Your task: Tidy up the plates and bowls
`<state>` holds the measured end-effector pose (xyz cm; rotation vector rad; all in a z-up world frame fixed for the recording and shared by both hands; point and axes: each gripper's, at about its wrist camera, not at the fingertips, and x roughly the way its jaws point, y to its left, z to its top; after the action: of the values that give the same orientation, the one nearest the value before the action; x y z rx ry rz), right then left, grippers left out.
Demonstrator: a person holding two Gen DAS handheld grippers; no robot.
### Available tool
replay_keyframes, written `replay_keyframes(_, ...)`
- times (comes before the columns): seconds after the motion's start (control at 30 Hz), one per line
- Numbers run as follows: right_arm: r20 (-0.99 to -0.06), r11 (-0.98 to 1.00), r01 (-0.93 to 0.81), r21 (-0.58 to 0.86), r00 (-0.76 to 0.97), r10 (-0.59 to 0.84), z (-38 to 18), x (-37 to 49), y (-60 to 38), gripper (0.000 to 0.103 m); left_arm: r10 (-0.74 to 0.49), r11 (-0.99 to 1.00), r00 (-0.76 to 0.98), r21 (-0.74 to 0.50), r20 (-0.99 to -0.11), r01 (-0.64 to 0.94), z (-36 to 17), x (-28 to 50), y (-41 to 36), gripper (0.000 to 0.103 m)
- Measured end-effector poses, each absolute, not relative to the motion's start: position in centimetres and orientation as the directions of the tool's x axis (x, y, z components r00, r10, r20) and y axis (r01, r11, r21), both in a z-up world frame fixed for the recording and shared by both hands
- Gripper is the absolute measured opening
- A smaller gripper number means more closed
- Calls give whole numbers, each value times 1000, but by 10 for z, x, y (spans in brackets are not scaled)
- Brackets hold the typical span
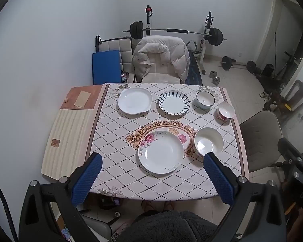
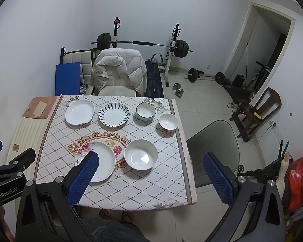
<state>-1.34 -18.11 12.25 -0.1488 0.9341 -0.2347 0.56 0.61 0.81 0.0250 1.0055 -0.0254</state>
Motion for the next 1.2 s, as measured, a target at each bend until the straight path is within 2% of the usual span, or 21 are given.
replay_keyframes(1.2, -760, 962, 143, -232, 590, -271, 132, -19, -180, 103, -10, 1000, 560, 8, -828, 30, 20, 7, 13, 102)
